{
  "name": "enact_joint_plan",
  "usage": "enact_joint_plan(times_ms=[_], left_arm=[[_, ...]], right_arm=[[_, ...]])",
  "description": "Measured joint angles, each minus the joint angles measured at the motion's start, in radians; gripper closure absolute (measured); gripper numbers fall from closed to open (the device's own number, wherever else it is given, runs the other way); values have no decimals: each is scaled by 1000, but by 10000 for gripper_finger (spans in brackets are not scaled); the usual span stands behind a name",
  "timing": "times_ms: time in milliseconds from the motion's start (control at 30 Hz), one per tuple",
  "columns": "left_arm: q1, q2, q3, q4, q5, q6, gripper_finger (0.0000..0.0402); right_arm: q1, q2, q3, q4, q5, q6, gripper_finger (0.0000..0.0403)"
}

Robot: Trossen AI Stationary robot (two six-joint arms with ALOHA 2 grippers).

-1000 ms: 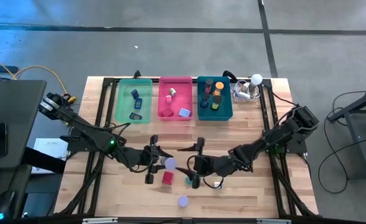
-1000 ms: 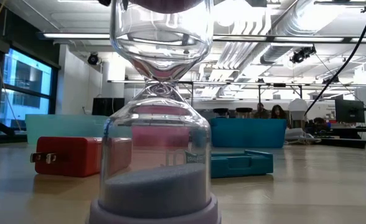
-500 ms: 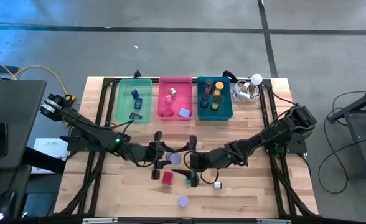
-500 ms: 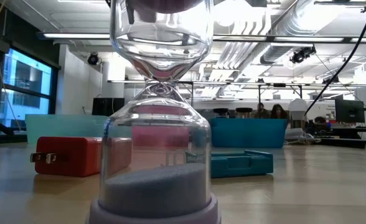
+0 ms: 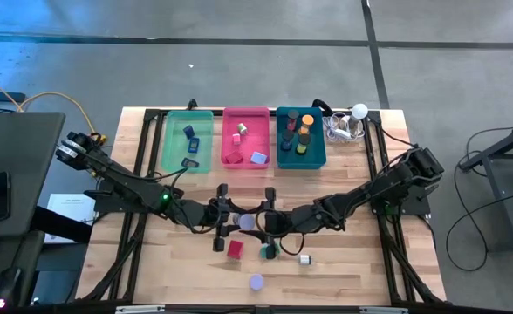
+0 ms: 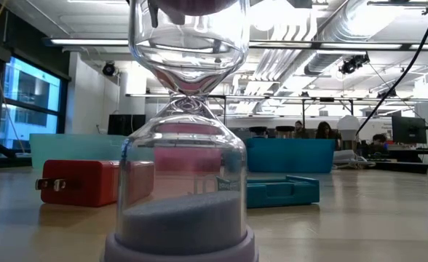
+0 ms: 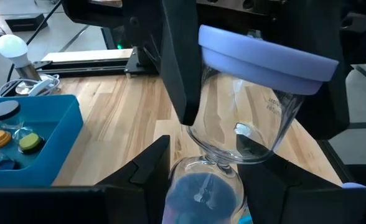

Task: Pick & Place Office items
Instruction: Put the top purple hourglass into the blue bin

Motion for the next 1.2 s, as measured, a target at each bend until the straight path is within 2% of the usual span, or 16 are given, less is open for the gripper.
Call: enact_joint_plan(times_ms=[167, 433, 667, 800, 967, 1200], left_arm=[[0, 0, 0, 2, 0, -10, 247], [0, 0, 0, 6, -3, -6, 173], [-4, 0, 0, 3, -17, -1, 166], [-4, 0, 0, -13, -29, -5, 165], [-4, -3, 1, -30, -38, -10, 164], [-19, -2, 1, -86, -36, -12, 164]], right_arm=[[0, 0, 0, 0, -2, 0, 224], [1, 0, 0, -10, -3, 0, 219], [13, -1, 1, -44, 26, 13, 222], [38, -3, 2, -102, 114, 47, 222], [87, -25, 0, -242, 288, 113, 222], [155, -125, 0, -535, 547, 362, 218]])
